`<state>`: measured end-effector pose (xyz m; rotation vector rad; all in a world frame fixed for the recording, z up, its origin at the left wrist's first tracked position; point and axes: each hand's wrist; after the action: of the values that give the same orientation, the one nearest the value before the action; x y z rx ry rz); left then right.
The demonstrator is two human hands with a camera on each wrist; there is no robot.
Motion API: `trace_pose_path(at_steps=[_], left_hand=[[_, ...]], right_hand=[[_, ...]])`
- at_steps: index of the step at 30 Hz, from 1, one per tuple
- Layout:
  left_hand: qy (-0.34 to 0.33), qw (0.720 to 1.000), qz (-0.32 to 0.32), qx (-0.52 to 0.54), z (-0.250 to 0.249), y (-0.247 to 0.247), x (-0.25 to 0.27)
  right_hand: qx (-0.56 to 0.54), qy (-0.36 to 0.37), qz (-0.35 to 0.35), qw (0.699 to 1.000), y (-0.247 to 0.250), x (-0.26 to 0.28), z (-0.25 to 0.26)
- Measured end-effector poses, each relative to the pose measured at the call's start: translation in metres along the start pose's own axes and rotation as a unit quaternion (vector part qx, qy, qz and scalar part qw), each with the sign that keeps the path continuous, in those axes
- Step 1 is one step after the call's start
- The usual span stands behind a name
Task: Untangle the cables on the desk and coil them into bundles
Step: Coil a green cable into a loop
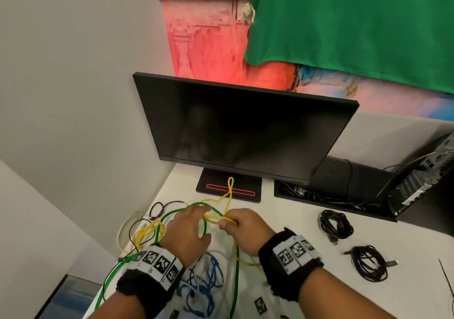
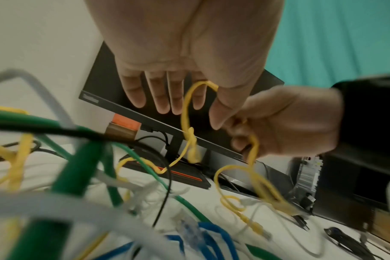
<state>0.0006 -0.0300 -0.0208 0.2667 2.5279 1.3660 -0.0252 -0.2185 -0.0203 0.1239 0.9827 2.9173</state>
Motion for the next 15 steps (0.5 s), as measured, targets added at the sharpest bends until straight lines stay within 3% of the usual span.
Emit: trace_pose_path(at_steps=[3,6,8,9,11,13,15], left_hand=[[0.021,0.999,-0.014,0.046,0.012,0.007,-0.005],[0.025,0.998,0.001,0.061,0.025,0.012,0.001],[0.001,0.999,0.048,0.016,0.031,0.013,0.013],[-0.021,0.997,0.078,-0.012,0.032,0.013,0.020],[-0.073,0.988,0.123,-0.065,0.029,0.011,0.034],[-0.114,0.978,0.144,-0.099,0.025,0.007,0.045],[-0.136,0.977,0.133,-0.096,0.020,0.003,0.053]], right_hand=[[0.008,-0.023,-0.065,0.998,0.028,-0.007,0.002],[0.136,-0.082,-0.168,0.973,0.049,-0.008,-0.008],[0.188,-0.005,-0.193,0.963,0.047,0.002,-0.014],[0.206,0.059,-0.150,0.965,0.038,0.011,-0.018],[0.246,0.159,0.044,0.955,0.011,0.033,-0.031],[0.319,0.201,0.223,0.899,-0.016,0.056,-0.046],[0.380,0.228,0.258,0.858,-0.033,0.065,-0.058]])
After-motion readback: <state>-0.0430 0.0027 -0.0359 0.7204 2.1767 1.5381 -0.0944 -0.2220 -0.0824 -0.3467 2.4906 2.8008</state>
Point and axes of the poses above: each hand's wrist, its own x-axis away from the middle knuckle, its own y-axis out of the back of the hand, z = x × y, and after that the axes turned 12 degrees about -z, right-handed
